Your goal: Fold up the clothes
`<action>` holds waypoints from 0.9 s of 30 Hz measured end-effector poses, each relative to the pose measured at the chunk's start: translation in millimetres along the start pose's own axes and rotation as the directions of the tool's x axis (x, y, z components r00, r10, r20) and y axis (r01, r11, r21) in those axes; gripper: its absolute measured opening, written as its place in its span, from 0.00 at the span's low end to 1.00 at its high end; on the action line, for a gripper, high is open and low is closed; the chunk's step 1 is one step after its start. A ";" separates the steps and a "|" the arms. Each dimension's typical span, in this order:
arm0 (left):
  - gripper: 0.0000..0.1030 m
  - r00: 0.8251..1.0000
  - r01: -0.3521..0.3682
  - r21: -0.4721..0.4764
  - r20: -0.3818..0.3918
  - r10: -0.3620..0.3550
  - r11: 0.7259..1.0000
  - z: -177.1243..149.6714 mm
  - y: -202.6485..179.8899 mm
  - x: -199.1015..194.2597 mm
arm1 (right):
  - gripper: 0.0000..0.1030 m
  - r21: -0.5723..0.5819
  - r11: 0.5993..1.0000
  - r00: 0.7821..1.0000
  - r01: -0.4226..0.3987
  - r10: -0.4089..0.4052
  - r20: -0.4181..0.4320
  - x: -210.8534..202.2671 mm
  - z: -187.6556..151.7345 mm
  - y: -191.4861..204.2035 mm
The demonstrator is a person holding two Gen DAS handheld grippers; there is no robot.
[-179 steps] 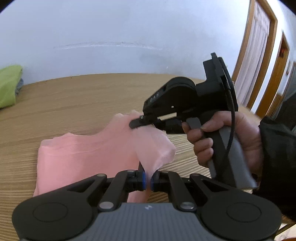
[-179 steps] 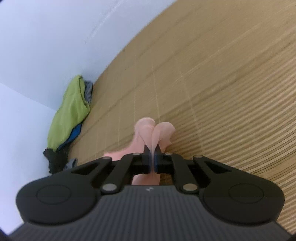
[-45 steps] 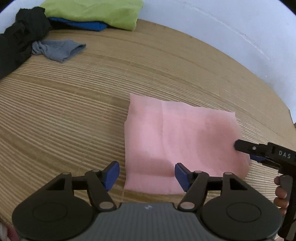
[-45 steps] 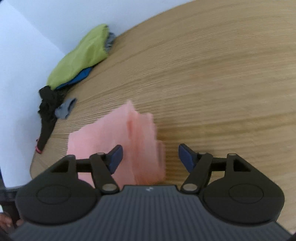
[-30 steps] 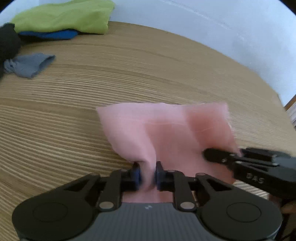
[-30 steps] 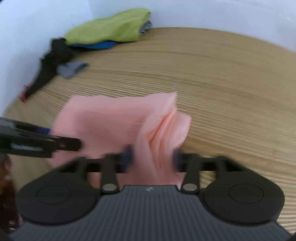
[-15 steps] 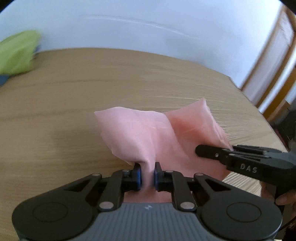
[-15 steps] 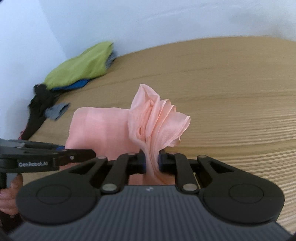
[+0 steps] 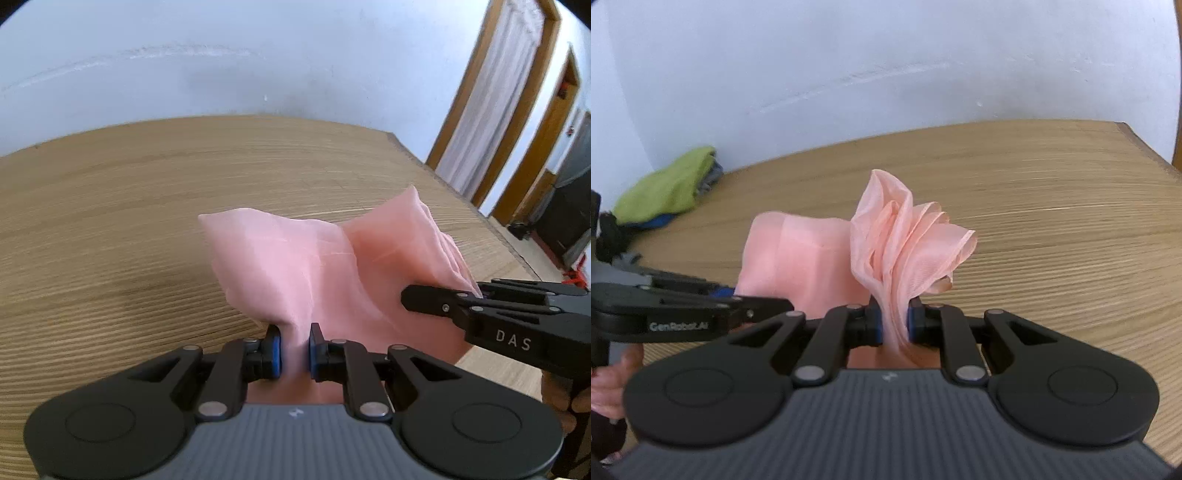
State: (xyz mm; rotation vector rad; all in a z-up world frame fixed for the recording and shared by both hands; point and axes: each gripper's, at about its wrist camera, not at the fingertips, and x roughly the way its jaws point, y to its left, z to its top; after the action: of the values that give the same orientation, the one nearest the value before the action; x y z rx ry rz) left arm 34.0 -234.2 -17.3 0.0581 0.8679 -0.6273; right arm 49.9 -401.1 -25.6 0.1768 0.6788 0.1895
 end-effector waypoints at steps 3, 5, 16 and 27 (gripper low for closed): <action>0.15 0.999 -0.022 -0.019 -0.044 0.021 1.000 4.9 -20.0 26.5 | 0.15 0.002 1.000 0.998 0.011 -0.011 -0.057 8.5 6.7 -43.8; 0.17 0.996 -0.048 -0.004 -0.070 0.047 0.999 5.0 -28.6 35.9 | 0.15 0.009 1.000 0.997 0.011 -0.011 -0.081 14.9 7.2 -62.4; 0.28 0.984 -0.160 -0.039 -0.092 0.156 0.986 0.6 -5.3 28.3 | 0.39 0.116 0.981 0.985 0.155 -0.143 -0.101 13.7 -5.2 -86.9; 0.31 0.978 -0.155 0.040 -0.136 0.159 0.987 21.9 -7.1 70.0 | 0.39 0.093 0.988 0.991 0.127 -0.122 -0.053 16.9 -14.8 -66.3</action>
State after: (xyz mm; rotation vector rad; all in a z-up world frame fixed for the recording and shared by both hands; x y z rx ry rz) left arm 78.9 -280.9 -52.3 0.1969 0.9781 -0.4919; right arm 61.0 -459.8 -62.0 0.2223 0.7439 0.0412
